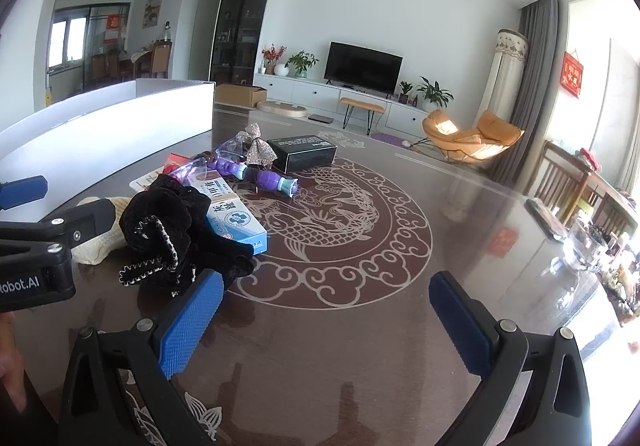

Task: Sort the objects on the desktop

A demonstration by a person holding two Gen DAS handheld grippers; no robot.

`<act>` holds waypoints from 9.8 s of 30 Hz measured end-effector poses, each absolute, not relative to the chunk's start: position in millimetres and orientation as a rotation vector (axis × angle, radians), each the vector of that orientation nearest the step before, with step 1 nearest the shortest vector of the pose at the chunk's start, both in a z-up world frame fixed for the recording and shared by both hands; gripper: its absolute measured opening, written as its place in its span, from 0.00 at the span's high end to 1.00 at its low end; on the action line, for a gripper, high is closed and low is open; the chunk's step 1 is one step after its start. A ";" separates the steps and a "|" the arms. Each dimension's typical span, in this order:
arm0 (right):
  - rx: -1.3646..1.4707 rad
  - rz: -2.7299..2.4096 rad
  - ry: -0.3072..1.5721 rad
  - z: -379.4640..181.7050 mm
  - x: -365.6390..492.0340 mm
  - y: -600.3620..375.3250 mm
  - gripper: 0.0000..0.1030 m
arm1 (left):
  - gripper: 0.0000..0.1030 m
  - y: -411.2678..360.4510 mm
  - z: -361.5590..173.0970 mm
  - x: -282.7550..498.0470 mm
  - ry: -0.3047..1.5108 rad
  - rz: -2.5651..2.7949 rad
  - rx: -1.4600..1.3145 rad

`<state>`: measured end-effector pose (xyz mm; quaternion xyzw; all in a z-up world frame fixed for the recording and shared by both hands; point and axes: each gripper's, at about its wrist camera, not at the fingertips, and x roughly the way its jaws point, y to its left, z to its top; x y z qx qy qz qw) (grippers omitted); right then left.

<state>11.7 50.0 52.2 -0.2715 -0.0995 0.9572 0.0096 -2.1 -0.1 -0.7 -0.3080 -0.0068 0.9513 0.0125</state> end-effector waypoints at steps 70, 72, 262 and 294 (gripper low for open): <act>-0.859 2.994 -0.342 49.7 10.9 44.7 0.00 | 0.00 -1.6 -1.3 -2.7 -0.043 2.953 -0.971; -0.860 2.994 -0.343 49.7 10.9 44.7 0.00 | 0.00 -1.6 -1.3 -2.7 -0.043 2.953 -0.971; -1.934 2.776 -1.075 54.8 -119.3 -16.1 0.58 | 0.54 -44.5 -17.5 -28.3 -0.272 2.656 -1.245; -1.722 3.442 -0.176 170.6 -134.9 -282.9 0.27 | 0.45 -283.2 65.3 -37.6 -0.502 3.036 -1.436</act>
